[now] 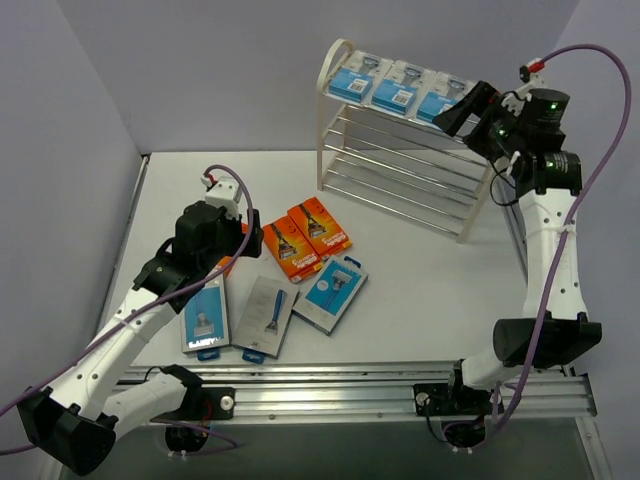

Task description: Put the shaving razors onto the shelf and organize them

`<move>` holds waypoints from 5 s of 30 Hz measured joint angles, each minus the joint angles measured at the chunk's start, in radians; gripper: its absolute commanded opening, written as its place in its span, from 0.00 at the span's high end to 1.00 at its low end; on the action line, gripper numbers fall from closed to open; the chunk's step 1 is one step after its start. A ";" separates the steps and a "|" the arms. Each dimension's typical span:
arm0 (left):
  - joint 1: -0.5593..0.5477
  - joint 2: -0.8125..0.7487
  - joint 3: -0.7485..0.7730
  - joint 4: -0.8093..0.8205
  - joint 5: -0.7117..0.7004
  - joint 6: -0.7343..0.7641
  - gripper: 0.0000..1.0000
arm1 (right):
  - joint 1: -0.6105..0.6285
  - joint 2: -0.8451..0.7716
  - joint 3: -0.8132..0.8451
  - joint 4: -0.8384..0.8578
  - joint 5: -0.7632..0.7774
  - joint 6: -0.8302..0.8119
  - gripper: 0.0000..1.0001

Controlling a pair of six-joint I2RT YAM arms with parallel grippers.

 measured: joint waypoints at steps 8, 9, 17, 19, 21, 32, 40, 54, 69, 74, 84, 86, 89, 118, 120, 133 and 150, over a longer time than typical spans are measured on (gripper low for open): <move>0.002 0.054 0.000 0.015 -0.027 -0.029 0.14 | 0.249 -0.246 -0.353 0.158 0.111 -0.079 0.05; 0.003 0.061 0.000 0.014 -0.035 -0.034 0.14 | 0.261 -0.271 -0.387 0.171 0.127 -0.084 0.05; 0.021 0.074 -0.002 -0.021 -0.112 -0.093 0.11 | 0.378 -0.426 -0.617 0.254 0.290 -0.143 0.05; 0.048 0.080 -0.002 -0.058 -0.114 -0.135 0.11 | 0.415 -0.447 -0.657 0.271 0.314 -0.148 0.05; 0.083 0.087 -0.002 -0.103 -0.118 -0.174 0.10 | 0.444 -0.472 -0.711 0.293 0.325 -0.148 0.05; 0.274 0.008 -0.089 -0.273 -0.121 -0.407 0.04 | 0.559 -0.523 -0.991 0.432 0.313 -0.130 0.01; 0.280 -0.060 -0.234 -0.317 -0.198 -0.623 0.06 | 0.560 -0.525 -1.083 0.500 0.267 -0.127 0.00; 0.281 -0.195 -0.404 -0.341 -0.473 -0.846 0.06 | 0.560 -0.538 -1.120 0.548 0.235 -0.117 0.00; 0.415 -0.068 -0.499 -0.119 -0.475 -0.833 0.06 | 0.560 -0.537 -1.122 0.548 0.243 -0.111 0.00; 0.422 -0.065 -0.539 -0.034 -0.431 -0.816 0.06 | 0.560 -0.525 -1.122 0.547 0.247 -0.111 0.00; 0.423 -0.063 -0.577 0.093 -0.321 -0.782 0.06 | 0.560 -0.516 -1.122 0.547 0.254 -0.111 0.00; 0.423 -0.030 -0.577 0.130 -0.290 -0.779 0.06 | 0.560 -0.516 -1.122 0.547 0.255 -0.111 0.00; 0.423 0.016 -0.577 0.182 -0.253 -0.775 0.06 | 0.560 -0.516 -1.122 0.547 0.260 -0.111 0.00; 0.262 0.385 -0.364 0.439 -0.020 -0.664 0.06 | 0.560 -0.484 -1.122 0.539 0.285 -0.112 0.00; 0.242 0.419 -0.332 0.447 -0.017 -0.651 0.06 | 0.560 -0.480 -1.122 0.538 0.288 -0.112 0.00; 0.148 0.574 -0.203 0.518 0.047 -0.592 0.06 | 0.560 -0.448 -1.122 0.534 0.301 -0.121 0.01; 0.189 0.059 -0.350 0.209 -0.012 -0.747 0.06 | 0.592 -0.418 -1.122 0.532 0.296 -0.130 0.02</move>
